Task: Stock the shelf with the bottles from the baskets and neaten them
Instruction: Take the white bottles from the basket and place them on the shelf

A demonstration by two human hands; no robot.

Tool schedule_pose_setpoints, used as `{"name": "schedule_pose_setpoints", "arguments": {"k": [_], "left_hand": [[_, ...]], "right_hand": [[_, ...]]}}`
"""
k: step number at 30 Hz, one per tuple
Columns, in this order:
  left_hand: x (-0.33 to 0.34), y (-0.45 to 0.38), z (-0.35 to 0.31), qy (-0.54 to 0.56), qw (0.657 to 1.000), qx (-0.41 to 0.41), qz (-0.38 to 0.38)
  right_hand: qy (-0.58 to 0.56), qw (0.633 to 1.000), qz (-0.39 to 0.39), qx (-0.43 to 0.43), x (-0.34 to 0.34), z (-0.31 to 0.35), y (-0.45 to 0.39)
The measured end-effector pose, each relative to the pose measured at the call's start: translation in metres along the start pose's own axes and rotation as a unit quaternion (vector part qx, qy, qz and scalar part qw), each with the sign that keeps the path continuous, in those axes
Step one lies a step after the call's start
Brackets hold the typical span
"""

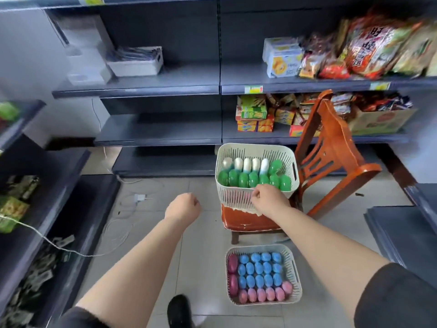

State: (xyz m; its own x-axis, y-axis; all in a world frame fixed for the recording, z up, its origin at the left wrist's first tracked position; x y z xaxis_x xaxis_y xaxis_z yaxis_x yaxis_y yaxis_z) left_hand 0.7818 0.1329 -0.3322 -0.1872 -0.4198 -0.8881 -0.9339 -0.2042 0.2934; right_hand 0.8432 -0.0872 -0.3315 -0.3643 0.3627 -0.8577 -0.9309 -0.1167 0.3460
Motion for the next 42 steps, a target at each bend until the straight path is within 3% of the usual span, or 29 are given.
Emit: {"name": "schedule_pose_setpoints", "arguments": {"k": [14,28,35,42], "left_hand": [[-0.076,-0.124,0.064,-0.073,0.984,0.150,0.059],[-0.081,-0.306,0.004,-0.154,0.947,0.236,0.153],[-0.059,-0.377,-0.045,-0.176,0.904,0.312,0.233],[-0.016,-0.435,-0.086,-0.233,0.810,0.429,0.325]], "right_hand": [[-0.035,0.987,-0.083,0.134,0.012,0.100,-0.050],[-0.161,0.956,-0.059,0.237,0.001,0.091,-0.204],[-0.194,0.930,-0.062,0.307,-0.009,0.069,-0.254],[-0.271,0.869,-0.035,0.413,0.020,0.069,-0.278]]}}
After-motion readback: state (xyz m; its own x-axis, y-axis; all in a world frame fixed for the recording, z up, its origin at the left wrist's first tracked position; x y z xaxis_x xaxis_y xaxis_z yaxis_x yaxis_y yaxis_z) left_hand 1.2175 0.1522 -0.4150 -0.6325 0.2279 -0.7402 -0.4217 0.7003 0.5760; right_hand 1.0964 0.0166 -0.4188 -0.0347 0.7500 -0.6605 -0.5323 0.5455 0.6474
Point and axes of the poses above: each hand's wrist, its own y-axis away from the middle knuckle, its own x-axis out of the palm, z = x × y, the point moved 3 cm from there along -y, towards the middle knuckle, and after that the axes turned 6 degrees about x, right-handed, at the moved point
